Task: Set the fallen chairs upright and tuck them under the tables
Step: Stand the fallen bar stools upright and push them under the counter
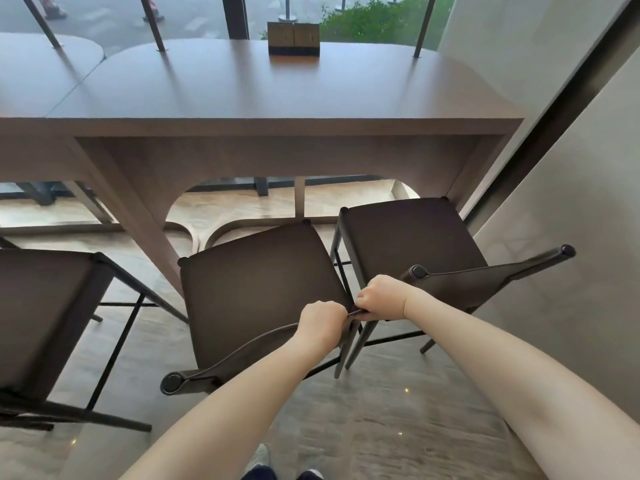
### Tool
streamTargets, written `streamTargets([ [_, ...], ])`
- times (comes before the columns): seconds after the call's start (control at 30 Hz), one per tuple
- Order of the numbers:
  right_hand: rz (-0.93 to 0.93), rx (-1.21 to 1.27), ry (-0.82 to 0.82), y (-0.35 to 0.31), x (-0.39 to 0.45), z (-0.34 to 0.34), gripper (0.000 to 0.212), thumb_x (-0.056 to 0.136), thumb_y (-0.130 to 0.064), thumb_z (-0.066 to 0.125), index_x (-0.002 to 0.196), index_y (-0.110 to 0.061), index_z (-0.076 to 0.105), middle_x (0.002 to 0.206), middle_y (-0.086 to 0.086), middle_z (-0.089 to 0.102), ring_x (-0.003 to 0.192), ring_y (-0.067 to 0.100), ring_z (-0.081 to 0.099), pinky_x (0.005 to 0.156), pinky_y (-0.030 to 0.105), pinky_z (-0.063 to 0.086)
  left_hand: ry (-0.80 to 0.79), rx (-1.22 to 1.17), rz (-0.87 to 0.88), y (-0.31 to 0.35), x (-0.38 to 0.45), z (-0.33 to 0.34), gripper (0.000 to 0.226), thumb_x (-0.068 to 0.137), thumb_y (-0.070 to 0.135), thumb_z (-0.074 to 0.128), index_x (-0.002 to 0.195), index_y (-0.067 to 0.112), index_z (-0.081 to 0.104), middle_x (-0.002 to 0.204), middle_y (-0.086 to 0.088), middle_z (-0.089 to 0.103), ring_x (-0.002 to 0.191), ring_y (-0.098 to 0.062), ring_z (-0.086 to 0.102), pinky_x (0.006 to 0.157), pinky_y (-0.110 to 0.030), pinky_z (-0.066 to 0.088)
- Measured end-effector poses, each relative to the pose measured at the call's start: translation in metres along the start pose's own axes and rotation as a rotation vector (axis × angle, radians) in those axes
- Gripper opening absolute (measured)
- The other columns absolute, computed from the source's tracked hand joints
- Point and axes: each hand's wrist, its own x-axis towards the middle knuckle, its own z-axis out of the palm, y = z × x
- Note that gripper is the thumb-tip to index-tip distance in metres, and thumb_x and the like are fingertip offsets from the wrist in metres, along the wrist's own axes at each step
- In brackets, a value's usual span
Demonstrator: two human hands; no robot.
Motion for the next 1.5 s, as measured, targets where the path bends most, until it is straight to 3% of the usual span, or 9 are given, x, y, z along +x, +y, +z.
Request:
streamTargets([
  [0.4,0.073,0.029,-0.045,-0.002,-0.006,0.005,0.039,0.1,-0.044,0.04,0.098,-0.01,0.06,0.094,0.005,0.066,0.081,0.03,0.066,0.066,0.035,0.047,-0.059,0.023,0.043,0.003,0.009,-0.003,0.023,0.096,0.018,0.042,0.1,0.011,0.064,0.103,-0.01,0.067,0.096,-0.033,0.063,0.069,-0.03,0.038],
  [0.5,0.177,0.009,-0.076,-0.013,-0.005,-0.002,0.037,0.096,-0.046,0.044,0.104,-0.014,0.06,0.101,0.004,0.066,0.094,0.028,0.063,0.082,0.038,0.048,-0.06,-0.043,0.097,-0.008,0.0,-0.009,0.022,0.094,0.029,0.047,0.105,0.012,0.058,0.105,-0.007,0.063,0.097,-0.03,0.061,0.07,-0.031,0.039],
  [0.57,0.264,-0.019,-0.088,-0.025,-0.001,-0.006,0.041,0.093,-0.05,0.046,0.111,-0.016,0.061,0.108,0.004,0.066,0.105,0.03,0.057,0.103,0.048,0.036,-0.001,-0.094,0.095,-0.028,-0.017,-0.012,0.024,0.089,0.033,0.052,0.107,0.016,0.054,0.103,-0.003,0.06,0.096,-0.027,0.059,0.07,-0.032,0.041],
  [0.6,0.293,0.02,-0.075,-0.034,0.005,-0.01,0.042,0.092,-0.05,0.046,0.114,-0.017,0.06,0.11,0.005,0.065,0.108,0.03,0.056,0.105,0.049,0.033,0.033,-0.113,0.076,-0.042,-0.029,-0.013,0.028,0.087,0.036,0.053,0.109,0.018,0.053,0.103,-0.001,0.059,0.095,-0.025,0.058,0.072,-0.032,0.043],
  [0.73,0.246,0.338,0.051,-0.087,0.038,-0.039,0.031,0.095,-0.04,0.045,0.11,-0.016,0.057,0.106,0.005,0.065,0.101,0.028,0.061,0.081,0.035,0.044,0.047,-0.113,-0.059,-0.1,-0.086,-0.006,0.038,0.084,0.042,0.056,0.116,0.022,0.051,0.105,0.002,0.059,0.098,-0.022,0.058,0.08,-0.035,0.05],
  [0.93,0.162,0.414,0.095,-0.139,0.087,-0.073,0.023,0.099,-0.031,0.044,0.106,-0.014,0.057,0.105,0.006,0.066,0.1,0.029,0.06,0.074,0.033,0.043,-0.059,0.007,-0.206,-0.154,-0.148,0.015,0.025,0.096,0.034,0.046,0.106,0.016,0.06,0.107,-0.004,0.062,0.103,-0.024,0.058,0.077,-0.033,0.045],
  [1.13,0.137,0.398,0.042,-0.149,0.103,-0.09,0.03,0.096,-0.04,0.053,0.104,-0.015,0.068,0.1,0.006,0.069,0.091,0.028,0.065,0.073,0.03,0.044,-0.077,0.084,-0.175,-0.16,-0.151,0.02,0.035,0.098,0.041,0.042,0.098,0.014,0.064,0.101,-0.006,0.067,0.097,-0.028,0.062,0.07,-0.031,0.04],
  [1.5,0.153,0.362,0.127,-0.161,0.109,-0.097,0.035,0.1,-0.038,0.044,0.096,-0.01,0.065,0.1,0.012,0.068,0.092,0.035,0.062,0.069,0.032,0.033,-0.14,0.264,-0.039,-0.19,-0.147,0.01,0.04,0.103,0.04,0.034,0.107,0.013,0.063,0.105,-0.008,0.068,0.096,-0.032,0.064,0.074,-0.033,0.042],
])
